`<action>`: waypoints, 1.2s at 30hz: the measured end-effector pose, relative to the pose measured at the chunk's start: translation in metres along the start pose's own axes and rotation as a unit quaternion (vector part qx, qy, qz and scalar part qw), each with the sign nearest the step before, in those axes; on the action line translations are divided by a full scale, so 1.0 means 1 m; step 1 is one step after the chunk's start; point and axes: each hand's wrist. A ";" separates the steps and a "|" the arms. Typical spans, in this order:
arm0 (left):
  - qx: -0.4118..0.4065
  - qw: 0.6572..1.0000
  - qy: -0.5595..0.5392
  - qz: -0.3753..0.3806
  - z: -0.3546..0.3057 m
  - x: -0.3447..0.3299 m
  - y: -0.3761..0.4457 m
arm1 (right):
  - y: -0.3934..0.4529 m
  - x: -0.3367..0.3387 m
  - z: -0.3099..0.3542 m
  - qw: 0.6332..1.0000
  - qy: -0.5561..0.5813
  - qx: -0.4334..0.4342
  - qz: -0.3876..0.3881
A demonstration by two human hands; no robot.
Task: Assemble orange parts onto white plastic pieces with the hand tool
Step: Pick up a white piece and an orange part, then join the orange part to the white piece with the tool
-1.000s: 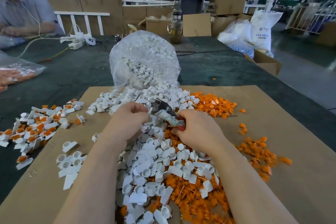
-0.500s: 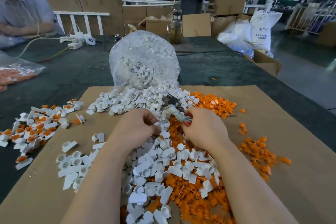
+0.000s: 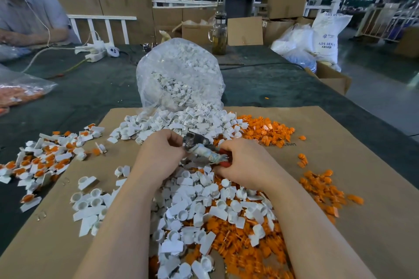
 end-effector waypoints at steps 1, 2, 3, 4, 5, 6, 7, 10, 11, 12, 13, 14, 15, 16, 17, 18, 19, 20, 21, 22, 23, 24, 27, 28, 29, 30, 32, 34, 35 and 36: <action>0.001 1.000 0.002 -0.002 0.000 0.000 0.000 | 0.000 0.000 0.000 1.000 -0.003 -0.002 0.001; 0.002 1.000 0.004 -0.004 0.000 0.000 -0.001 | 0.000 -0.001 0.000 1.000 -0.006 -0.005 0.002; 0.003 1.000 0.003 -0.009 0.000 0.000 -0.001 | 0.000 -0.001 0.000 1.000 -0.009 -0.007 0.002; 0.005 1.000 -0.001 -0.015 -0.001 0.000 -0.001 | 0.000 -0.002 0.000 1.000 -0.010 -0.009 0.000; 0.009 1.000 -0.010 -0.021 -0.002 0.001 -0.002 | 0.000 -0.002 -0.001 1.000 -0.009 -0.009 -0.006; 0.012 0.999 -0.026 -0.026 -0.002 0.002 -0.002 | 0.000 -0.002 -0.001 1.000 -0.006 -0.009 -0.015; 0.013 0.998 -0.050 -0.028 -0.003 0.002 -0.003 | 0.000 -0.002 -0.002 1.000 -0.001 -0.009 -0.026; 0.014 0.990 -0.143 -0.012 -0.007 0.005 -0.006 | -0.001 0.000 -0.001 0.997 0.053 -0.015 -0.062; 0.018 0.985 -0.171 -0.001 -0.009 0.005 -0.006 | -0.001 0.001 0.000 0.993 0.090 -0.020 -0.071; 0.021 0.980 -0.196 0.012 -0.011 0.006 -0.007 | -0.001 0.003 0.001 0.988 0.129 -0.022 -0.083; 0.025 0.975 -0.219 0.026 -0.012 0.006 -0.008 | -0.002 0.004 0.002 0.982 0.163 -0.022 -0.097; 0.026 0.969 -0.242 0.038 -0.014 0.006 -0.008 | -0.002 0.005 0.002 0.975 0.190 -0.020 -0.114; 0.030 0.962 -0.266 0.050 -0.015 0.007 -0.008 | -0.003 0.006 0.003 0.969 0.211 -0.016 -0.130; 0.036 0.955 -0.289 0.059 -0.016 0.007 -0.008 | -0.004 0.007 0.004 0.962 0.233 -0.014 -0.144; 0.043 0.948 -0.310 0.066 -0.017 0.007 -0.009 | -0.004 0.008 0.004 0.953 0.260 -0.014 -0.154; 0.047 0.942 -0.326 0.069 -0.018 0.007 -0.009 | -0.005 0.008 0.004 0.943 0.292 -0.014 -0.160; 0.049 0.938 -0.336 0.069 -0.020 0.007 -0.011 | -0.006 0.009 0.004 0.934 0.318 -0.012 -0.164; 0.048 0.938 -0.339 0.063 -0.022 0.006 -0.012 | -0.006 0.009 0.003 0.927 0.336 -0.008 -0.167; 0.048 0.939 -0.336 0.053 -0.024 0.005 -0.013 | -0.006 0.009 0.003 0.923 0.346 -0.004 -0.168; 0.046 0.942 -0.332 0.038 -0.026 0.005 -0.014 | -0.005 0.009 0.003 0.921 0.352 -0.003 -0.169; 0.045 0.944 -0.325 0.021 -0.028 0.005 -0.016 | -0.004 0.008 0.002 0.918 0.357 -0.001 -0.173; 0.044 0.947 -0.317 0.006 -0.030 0.004 -0.017 | -0.004 0.008 0.002 0.914 0.363 0.002 -0.180; 0.032 0.949 -0.312 -0.021 -0.034 0.003 -0.019 | -0.003 0.006 0.001 0.903 0.382 0.015 -0.197; 0.031 0.947 -0.319 -0.026 -0.034 0.003 -0.020 | -0.003 0.006 0.001 0.900 0.384 0.023 -0.204; 0.032 0.944 -0.327 -0.029 -0.035 0.002 -0.020 | -0.002 0.006 0.001 0.898 0.385 0.031 -0.212; 0.033 0.941 -0.335 -0.032 -0.037 0.001 -0.020 | -0.002 0.006 0.002 0.894 0.387 0.037 -0.221; 0.036 0.935 -0.351 -0.039 -0.039 -0.001 -0.020 | -0.001 0.006 0.003 0.887 0.394 0.041 -0.237; 0.034 0.933 -0.356 -0.048 -0.040 -0.003 -0.021 | -0.002 0.005 0.004 0.883 0.398 0.046 -0.244; 0.031 0.932 -0.357 -0.049 -0.041 -0.004 -0.021 | -0.002 0.005 0.005 0.883 0.398 0.051 -0.243; 0.029 0.932 -0.358 -0.049 -0.042 -0.004 -0.022 | -0.003 0.005 0.006 0.884 0.395 0.056 -0.244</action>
Point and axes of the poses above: each hand's wrist, its own y-axis towards the middle knuckle, its own x-axis out of the back of the hand, z = x × y, and after that the axes turned 14 degrees about y, right-handed
